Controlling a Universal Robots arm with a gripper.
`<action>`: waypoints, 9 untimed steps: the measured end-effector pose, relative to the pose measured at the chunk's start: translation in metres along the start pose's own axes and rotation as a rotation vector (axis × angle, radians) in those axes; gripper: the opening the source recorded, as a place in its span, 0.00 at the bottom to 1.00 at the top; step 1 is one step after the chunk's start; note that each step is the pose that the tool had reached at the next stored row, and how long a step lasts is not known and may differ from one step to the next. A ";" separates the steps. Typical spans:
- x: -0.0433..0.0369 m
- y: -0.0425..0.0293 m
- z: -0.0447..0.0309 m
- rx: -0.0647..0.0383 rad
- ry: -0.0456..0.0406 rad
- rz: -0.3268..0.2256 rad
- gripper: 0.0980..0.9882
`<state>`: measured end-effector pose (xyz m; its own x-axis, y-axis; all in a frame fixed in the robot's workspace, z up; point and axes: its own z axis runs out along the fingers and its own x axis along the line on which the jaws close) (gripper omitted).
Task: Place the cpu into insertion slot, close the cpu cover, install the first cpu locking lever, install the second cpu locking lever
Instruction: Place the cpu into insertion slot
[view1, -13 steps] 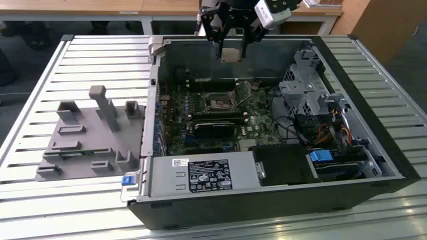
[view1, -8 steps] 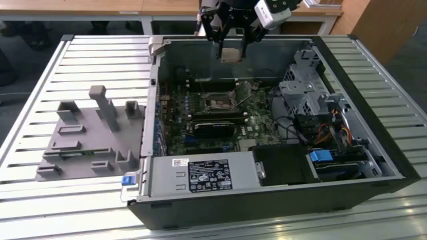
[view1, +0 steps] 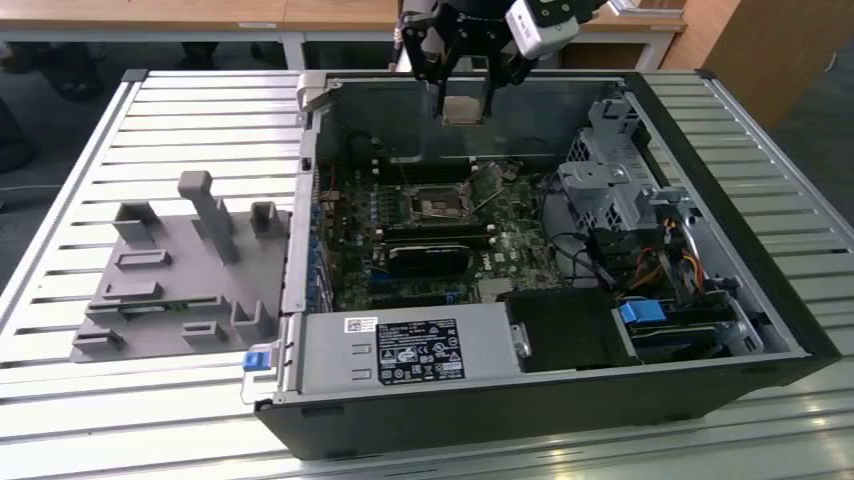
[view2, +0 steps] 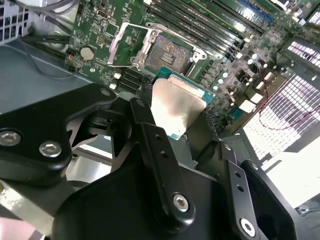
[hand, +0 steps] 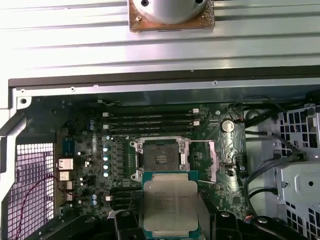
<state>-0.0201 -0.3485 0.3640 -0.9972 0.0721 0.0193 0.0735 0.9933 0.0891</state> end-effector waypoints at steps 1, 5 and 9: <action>0.0000 0.0000 0.0001 0.000 -0.0012 0.012 0.48; 0.0000 0.0000 0.0003 -0.001 -0.0066 0.073 0.48; 0.0000 0.0001 0.0005 -0.002 -0.0117 0.130 0.48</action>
<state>-0.0200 -0.3483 0.3635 -0.9794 0.2012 0.0192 0.2021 0.9754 0.0884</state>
